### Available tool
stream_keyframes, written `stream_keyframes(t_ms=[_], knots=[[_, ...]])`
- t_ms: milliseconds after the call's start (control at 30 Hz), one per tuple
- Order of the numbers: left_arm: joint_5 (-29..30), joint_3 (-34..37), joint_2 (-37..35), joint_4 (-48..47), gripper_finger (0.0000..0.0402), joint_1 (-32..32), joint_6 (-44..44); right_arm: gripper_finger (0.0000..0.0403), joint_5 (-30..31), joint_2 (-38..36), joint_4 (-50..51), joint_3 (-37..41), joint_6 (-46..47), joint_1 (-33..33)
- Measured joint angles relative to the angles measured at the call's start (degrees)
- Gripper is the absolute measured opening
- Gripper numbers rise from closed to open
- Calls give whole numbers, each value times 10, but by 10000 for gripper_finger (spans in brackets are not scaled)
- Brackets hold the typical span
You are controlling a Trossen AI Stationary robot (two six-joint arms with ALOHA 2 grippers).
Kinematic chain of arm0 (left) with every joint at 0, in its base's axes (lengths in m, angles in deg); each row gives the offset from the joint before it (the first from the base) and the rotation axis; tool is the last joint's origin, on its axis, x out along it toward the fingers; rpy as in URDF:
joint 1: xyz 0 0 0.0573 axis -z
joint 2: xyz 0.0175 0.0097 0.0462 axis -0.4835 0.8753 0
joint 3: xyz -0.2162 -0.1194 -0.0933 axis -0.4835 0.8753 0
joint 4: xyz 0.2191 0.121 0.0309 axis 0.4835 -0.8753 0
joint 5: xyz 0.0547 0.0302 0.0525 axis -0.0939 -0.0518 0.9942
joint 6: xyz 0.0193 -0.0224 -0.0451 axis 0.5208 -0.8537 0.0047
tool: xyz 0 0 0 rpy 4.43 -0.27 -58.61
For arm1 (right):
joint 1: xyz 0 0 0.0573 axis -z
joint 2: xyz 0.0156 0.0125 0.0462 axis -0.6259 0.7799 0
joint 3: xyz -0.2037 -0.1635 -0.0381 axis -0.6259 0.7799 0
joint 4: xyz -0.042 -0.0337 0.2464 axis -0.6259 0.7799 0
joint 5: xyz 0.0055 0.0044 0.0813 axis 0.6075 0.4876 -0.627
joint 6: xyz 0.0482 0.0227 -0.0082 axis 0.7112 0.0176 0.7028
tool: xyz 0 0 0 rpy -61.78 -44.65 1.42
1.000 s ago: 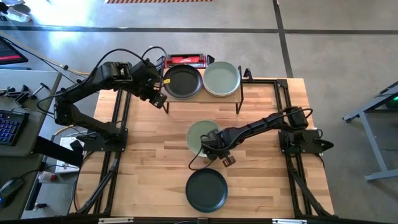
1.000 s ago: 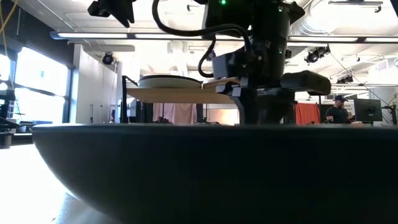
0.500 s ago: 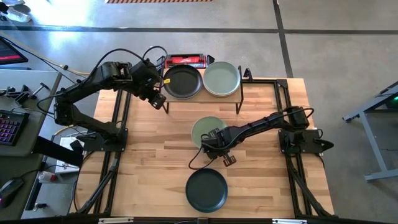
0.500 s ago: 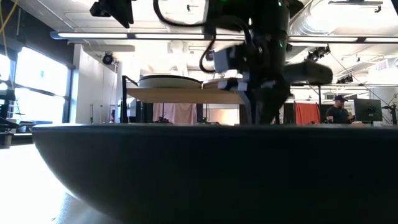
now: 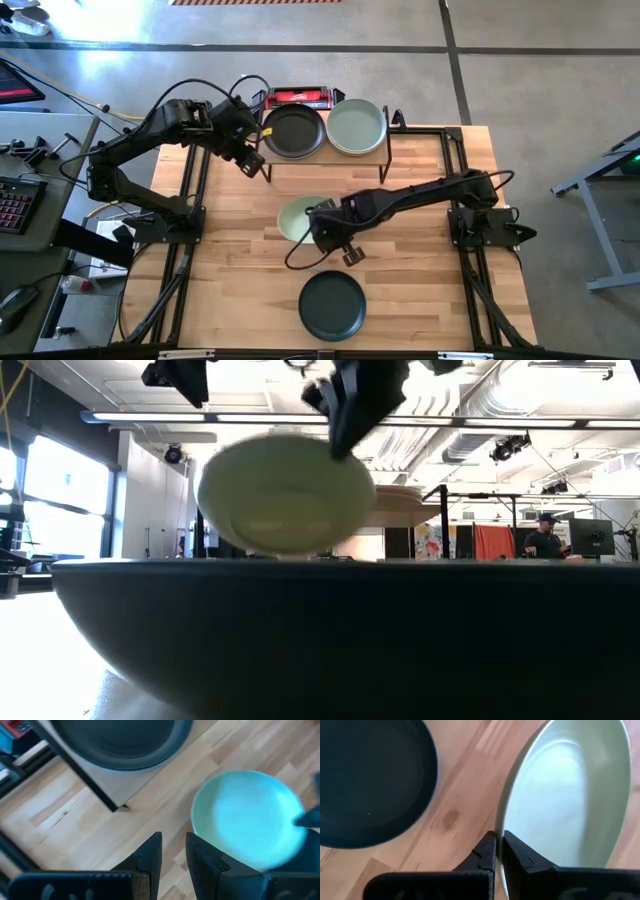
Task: Place and stack plates onto a shelf
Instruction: Stack the light green plate on top of the black plate on the shelf
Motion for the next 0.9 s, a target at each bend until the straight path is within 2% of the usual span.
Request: stream_keyframes(t_ms=[333,433,900], knots=[[35,0,0,-31,74,-13,-1,0,6,0,42,-113,-38,16],[46,0,0,-35,74,-25,0,0,26,0,50,-131,-54,22],[53,0,0,-19,74,-101,55,0,141,0,14,-147,-148,92]])
